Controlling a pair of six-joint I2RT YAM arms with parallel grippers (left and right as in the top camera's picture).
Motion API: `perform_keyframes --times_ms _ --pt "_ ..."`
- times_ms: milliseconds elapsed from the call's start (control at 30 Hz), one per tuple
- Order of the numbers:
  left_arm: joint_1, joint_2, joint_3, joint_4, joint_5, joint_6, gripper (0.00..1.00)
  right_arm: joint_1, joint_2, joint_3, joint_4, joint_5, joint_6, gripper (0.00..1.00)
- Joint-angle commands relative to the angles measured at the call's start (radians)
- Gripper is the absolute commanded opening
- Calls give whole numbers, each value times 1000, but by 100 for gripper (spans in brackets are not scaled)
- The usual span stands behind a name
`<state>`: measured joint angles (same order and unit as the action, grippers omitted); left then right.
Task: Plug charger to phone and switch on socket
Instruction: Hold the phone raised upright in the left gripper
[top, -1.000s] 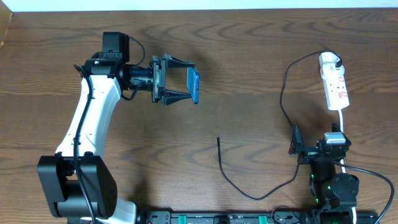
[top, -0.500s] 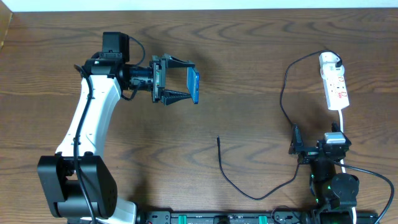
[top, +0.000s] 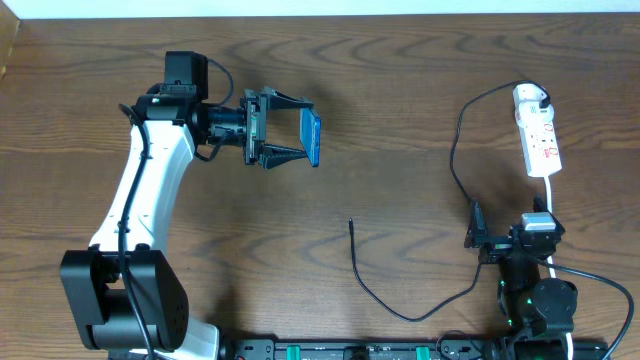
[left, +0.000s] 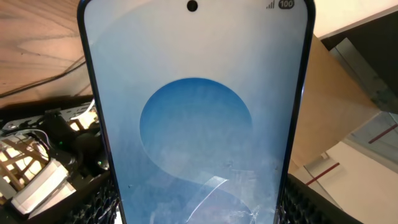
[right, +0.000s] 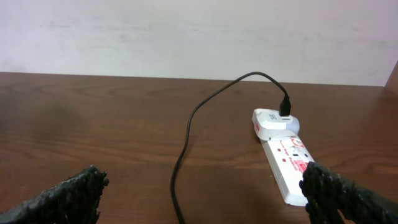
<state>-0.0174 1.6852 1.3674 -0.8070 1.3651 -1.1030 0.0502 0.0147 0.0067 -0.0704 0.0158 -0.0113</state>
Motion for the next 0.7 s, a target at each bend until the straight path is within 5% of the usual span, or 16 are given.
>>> perform_keyframes --times_ms 0,467,667 --pt "-1 -21 5 2 -2 2 7 7 -8 -1 -4 8 7 99" --pt "-2 -21 5 0 -570 36 7 7 -8 -1 -4 8 7 99" --pt "-2 -21 5 0 -691 37 7 7 -8 -1 -4 8 6 99"
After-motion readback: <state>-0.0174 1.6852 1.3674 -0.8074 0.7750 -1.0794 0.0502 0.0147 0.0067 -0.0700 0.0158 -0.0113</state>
